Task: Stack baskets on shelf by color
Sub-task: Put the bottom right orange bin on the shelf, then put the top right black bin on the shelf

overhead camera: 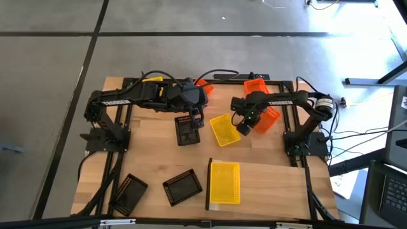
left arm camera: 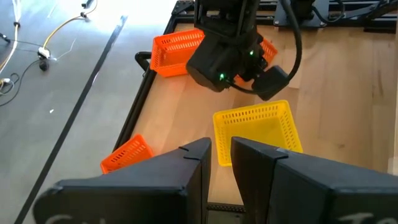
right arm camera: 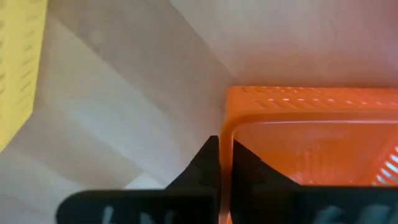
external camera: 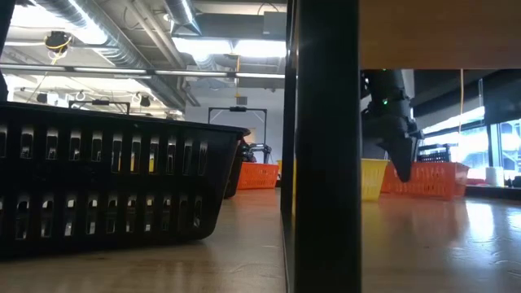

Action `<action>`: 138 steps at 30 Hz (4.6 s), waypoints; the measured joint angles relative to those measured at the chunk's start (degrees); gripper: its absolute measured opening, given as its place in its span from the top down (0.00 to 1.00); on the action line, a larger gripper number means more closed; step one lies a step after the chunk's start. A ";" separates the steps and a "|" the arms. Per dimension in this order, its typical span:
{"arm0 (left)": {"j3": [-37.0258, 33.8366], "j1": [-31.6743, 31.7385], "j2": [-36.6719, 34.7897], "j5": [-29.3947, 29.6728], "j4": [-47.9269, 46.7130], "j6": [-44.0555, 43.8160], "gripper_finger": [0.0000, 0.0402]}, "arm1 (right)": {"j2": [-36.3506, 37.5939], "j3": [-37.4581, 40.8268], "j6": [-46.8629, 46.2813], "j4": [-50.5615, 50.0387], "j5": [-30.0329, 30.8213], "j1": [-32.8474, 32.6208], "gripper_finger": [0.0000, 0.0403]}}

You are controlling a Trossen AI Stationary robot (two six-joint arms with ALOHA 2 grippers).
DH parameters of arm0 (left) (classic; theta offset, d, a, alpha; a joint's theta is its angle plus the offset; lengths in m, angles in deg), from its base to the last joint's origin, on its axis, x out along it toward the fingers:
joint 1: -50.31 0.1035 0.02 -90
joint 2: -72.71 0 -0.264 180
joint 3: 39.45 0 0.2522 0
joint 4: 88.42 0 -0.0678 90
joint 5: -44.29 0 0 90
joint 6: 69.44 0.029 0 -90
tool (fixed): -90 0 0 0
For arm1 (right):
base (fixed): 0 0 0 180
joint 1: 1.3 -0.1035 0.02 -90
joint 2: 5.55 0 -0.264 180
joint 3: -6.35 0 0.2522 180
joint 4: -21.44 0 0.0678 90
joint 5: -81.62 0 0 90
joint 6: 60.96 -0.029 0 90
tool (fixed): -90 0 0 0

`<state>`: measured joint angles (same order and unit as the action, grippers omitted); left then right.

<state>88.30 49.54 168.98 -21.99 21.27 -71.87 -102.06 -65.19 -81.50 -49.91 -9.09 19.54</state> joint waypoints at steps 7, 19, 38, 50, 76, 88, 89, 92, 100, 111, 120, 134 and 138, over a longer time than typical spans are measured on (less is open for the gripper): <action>0.00 0.00 0.00 0.01 0.00 0.01 0.86 | 4.70 -1.79 -0.17 -8.18 -0.59 -2.37 1.00; 0.00 0.00 0.02 0.00 0.00 -0.03 0.86 | 9.93 -13.69 -4.97 -24.94 -0.45 -14.34 1.00; -0.04 -2.14 -0.35 -0.72 0.00 -0.22 0.86 | 9.95 -37.82 -4.93 -32.43 -1.44 -40.85 1.00; -0.04 -2.80 -0.35 -0.72 -0.02 -0.40 0.86 | 9.93 -37.92 -18.04 -26.53 -7.24 -54.15 1.00; -0.04 -2.80 -0.37 -0.90 -0.02 1.53 0.86 | 3.97 -37.94 -22.72 -11.52 -9.28 -60.26 1.00; -0.02 -2.80 -0.39 -0.90 -0.02 1.55 0.86 | 1.54 -37.94 -21.15 -9.51 -12.03 -60.26 0.97; -0.02 -2.80 -0.39 -0.90 -0.02 1.55 0.86 | 1.35 -37.96 -21.15 -9.13 -12.04 -60.26 0.97; -0.02 -2.80 -0.39 -0.90 -0.03 1.61 0.86 | 1.07 -37.94 -21.12 -8.02 -12.04 -60.24 0.97; -0.02 -3.18 -0.39 -1.30 -0.53 1.71 0.86 | 1.05 -37.94 -21.23 -5.99 -10.84 -60.26 0.91; -0.02 -4.79 -0.42 -18.95 -2.39 6.45 0.86 | 1.03 -37.92 -21.39 -4.12 -9.54 -60.26 0.80; -0.02 -6.01 -0.42 -20.47 -3.43 6.60 0.86 | 1.11 -37.90 -22.40 -3.42 -14.73 -60.26 0.80; -0.02 -5.99 -0.42 -14.12 -11.87 -6.37 0.86 | 10.52 -37.90 -19.69 -8.66 -2.57 -60.26 0.80; -0.02 -5.34 -0.42 -13.91 -15.41 -8.01 0.86 | 13.91 -37.90 -17.97 -11.93 4.87 -60.10 0.80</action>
<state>88.28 44.20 168.57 -35.90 5.86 -79.88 -88.15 -103.09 -99.46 -61.84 -4.22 -40.55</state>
